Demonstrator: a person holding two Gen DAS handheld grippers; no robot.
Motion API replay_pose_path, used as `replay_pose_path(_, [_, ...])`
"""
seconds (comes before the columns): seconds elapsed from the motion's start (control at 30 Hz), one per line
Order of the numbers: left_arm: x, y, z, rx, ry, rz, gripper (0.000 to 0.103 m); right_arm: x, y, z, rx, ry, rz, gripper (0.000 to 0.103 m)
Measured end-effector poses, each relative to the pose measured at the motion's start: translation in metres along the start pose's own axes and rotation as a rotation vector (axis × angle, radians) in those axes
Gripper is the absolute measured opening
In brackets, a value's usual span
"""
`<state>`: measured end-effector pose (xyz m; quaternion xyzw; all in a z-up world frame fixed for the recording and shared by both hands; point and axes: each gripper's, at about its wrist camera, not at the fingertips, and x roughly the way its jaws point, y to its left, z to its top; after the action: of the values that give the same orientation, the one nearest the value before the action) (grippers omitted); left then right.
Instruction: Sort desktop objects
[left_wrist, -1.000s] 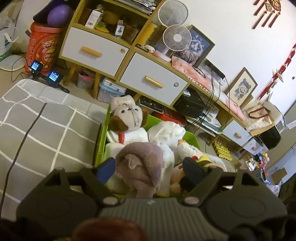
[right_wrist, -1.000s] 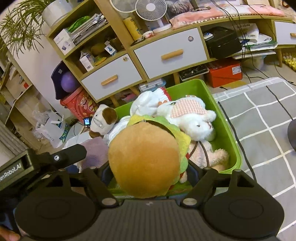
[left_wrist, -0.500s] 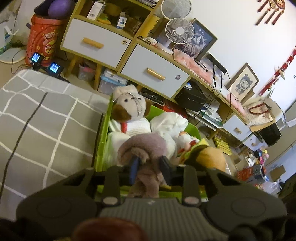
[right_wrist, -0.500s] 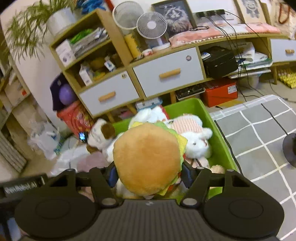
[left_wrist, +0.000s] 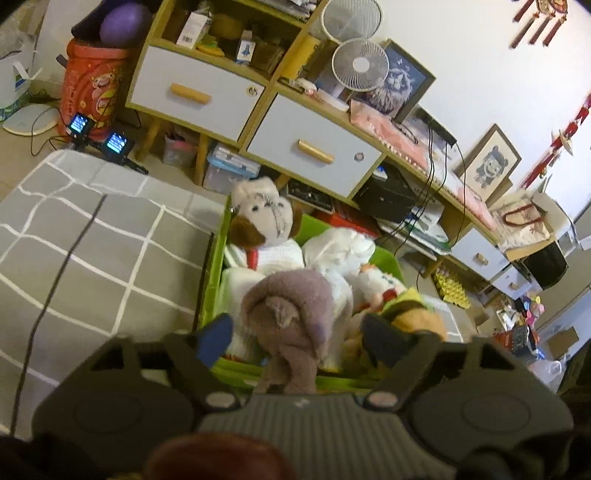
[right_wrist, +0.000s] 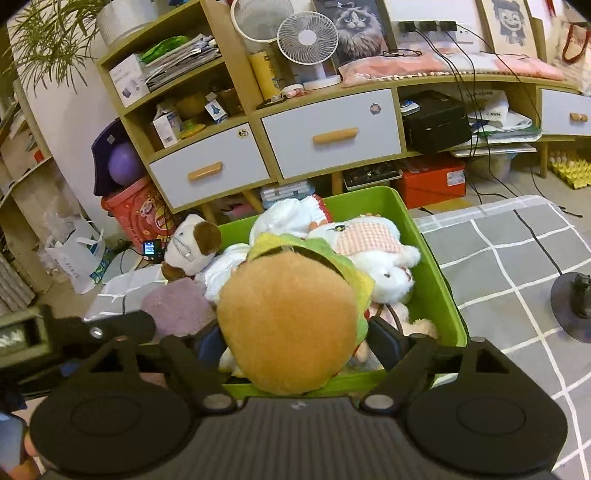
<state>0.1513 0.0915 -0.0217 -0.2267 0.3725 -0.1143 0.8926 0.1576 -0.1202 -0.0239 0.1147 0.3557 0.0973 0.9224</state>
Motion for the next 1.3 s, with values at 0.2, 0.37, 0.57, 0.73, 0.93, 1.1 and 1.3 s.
replay_pose_path(0.2, [-0.02,0.0,0.003,-0.022,-0.011,0.007,0.101,-0.023,0.005,0.007,-0.025,0.006,-0.017,0.088])
replay_pose_path(0.37, [-0.033,-0.001,0.001,-0.015,0.021,0.033,0.102,-0.04,0.006,0.01,-0.037,0.043,-0.044,0.089])
replay_pose_path(0.57, [-0.047,-0.007,-0.008,0.033,0.065,0.127,0.102,-0.061,0.006,0.011,-0.058,0.08,-0.054,0.089])
replay_pose_path(0.73, [-0.055,-0.009,-0.016,0.058,0.118,0.183,0.102,-0.076,0.004,0.009,-0.07,0.11,-0.076,0.09])
replay_pose_path(0.93, [-0.061,-0.018,-0.029,0.086,0.199,0.246,0.102,-0.091,-0.002,0.004,-0.05,0.174,-0.086,0.09])
replay_pose_path(1.1, [-0.062,-0.032,-0.042,0.126,0.253,0.301,0.102,-0.106,-0.006,0.0,-0.059,0.203,-0.1,0.09])
replay_pose_path(1.3, [-0.07,-0.052,-0.054,0.185,0.264,0.326,0.102,-0.122,-0.009,-0.004,-0.069,0.215,-0.099,0.09])
